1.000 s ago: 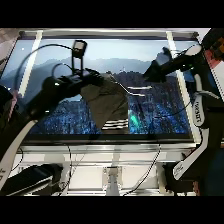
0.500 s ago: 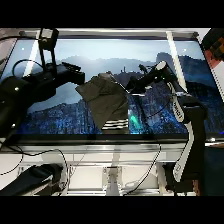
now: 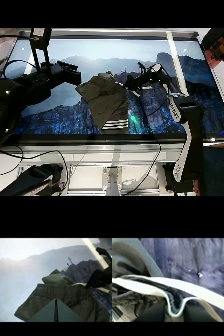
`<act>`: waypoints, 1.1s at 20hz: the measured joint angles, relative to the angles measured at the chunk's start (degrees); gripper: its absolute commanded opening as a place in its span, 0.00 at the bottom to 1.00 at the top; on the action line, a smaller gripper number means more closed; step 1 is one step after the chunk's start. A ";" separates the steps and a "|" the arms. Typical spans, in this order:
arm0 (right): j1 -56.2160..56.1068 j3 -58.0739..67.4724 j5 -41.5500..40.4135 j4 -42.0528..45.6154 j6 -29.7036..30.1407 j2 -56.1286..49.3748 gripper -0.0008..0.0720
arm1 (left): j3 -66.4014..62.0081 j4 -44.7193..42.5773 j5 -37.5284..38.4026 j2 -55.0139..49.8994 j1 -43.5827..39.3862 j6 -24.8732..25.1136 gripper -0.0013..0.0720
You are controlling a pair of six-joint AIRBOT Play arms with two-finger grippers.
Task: Fold the clothes and pants, and hang the long-sleeved shirts on hangers.
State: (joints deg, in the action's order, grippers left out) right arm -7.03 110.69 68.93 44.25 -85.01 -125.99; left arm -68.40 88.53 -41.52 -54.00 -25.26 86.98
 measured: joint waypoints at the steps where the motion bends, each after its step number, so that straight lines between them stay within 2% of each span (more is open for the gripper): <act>1: -0.37 0.00 -0.22 -0.04 0.42 -0.02 0.02 | 0.00 0.00 0.00 0.04 0.00 0.00 0.06; 6: -1.36 0.28 0.42 -1.09 1.31 1.40 0.02 | 0.00 -0.02 -0.02 0.07 0.00 0.02 0.06; 11: -2.40 4.92 5.73 0.83 0.02 6.45 0.02 | 0.00 -2.62 0.46 0.07 0.28 -0.81 0.06; 13: -4.28 6.08 7.96 0.15 -0.52 8.46 0.02 | 0.00 -7.17 1.66 0.09 1.51 -5.51 0.06; 19: -16.17 7.13 9.31 -5.53 -1.66 10.54 0.01 | -0.07 -20.61 4.28 0.50 11.52 -24.57 0.06; 22: -24.20 6.51 8.68 -7.08 -2.43 10.56 0.01 | -0.07 -24.59 4.55 0.66 17.31 -30.08 0.06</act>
State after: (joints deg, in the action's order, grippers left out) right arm -31.22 117.21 77.60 37.17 -87.44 -115.44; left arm -68.47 63.94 -36.97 -53.34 -7.94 56.90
